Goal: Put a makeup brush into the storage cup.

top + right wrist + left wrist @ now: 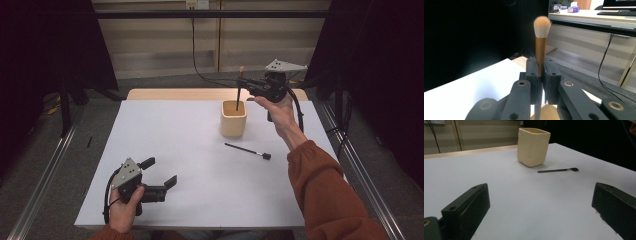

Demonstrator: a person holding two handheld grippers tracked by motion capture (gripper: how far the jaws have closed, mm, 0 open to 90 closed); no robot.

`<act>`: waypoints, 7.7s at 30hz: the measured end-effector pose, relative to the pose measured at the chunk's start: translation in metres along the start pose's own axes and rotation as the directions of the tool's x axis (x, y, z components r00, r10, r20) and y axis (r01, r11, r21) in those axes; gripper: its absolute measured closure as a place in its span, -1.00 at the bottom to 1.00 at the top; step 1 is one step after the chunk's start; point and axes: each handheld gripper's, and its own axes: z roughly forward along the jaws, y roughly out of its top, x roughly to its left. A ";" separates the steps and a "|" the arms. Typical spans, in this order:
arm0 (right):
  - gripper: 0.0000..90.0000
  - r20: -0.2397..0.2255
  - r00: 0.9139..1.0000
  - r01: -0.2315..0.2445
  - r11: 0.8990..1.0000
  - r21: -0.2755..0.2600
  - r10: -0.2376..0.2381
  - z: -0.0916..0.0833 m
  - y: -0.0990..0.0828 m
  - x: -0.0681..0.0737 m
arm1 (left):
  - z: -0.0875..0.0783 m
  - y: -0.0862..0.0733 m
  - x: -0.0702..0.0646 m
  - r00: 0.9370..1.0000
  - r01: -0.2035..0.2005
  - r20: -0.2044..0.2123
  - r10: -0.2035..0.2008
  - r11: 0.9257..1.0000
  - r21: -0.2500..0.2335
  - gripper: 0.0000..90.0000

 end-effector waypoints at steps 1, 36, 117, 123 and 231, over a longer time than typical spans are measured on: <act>0.86 -0.001 1.000 -0.003 1.000 0.000 0.003 0.001 -0.001 0.000 | 0.000 0.000 0.000 1.000 0.002 0.000 -0.002 1.000 -0.001 -0.97; 0.85 0.043 0.999 -0.036 0.997 0.073 0.033 0.023 -0.043 -0.010 | 0.000 0.000 0.004 1.000 -0.010 -0.006 0.010 1.000 -0.007 -0.96; -0.93 0.074 0.991 -0.112 0.993 0.040 0.109 -0.022 -0.081 -0.014 | -0.002 0.001 0.011 1.000 0.002 -0.030 -0.003 1.000 -0.018 -0.96; -0.93 0.080 0.991 -0.109 0.994 0.030 0.106 -0.032 -0.088 -0.012 | -0.003 0.001 0.011 1.000 0.005 -0.031 -0.006 1.000 -0.021 -0.96; -0.92 0.158 0.987 -0.041 0.999 -0.012 0.043 -0.162 -0.140 0.049 | -0.017 -0.002 0.010 0.998 0.007 -0.055 -0.009 0.999 -0.034 -0.97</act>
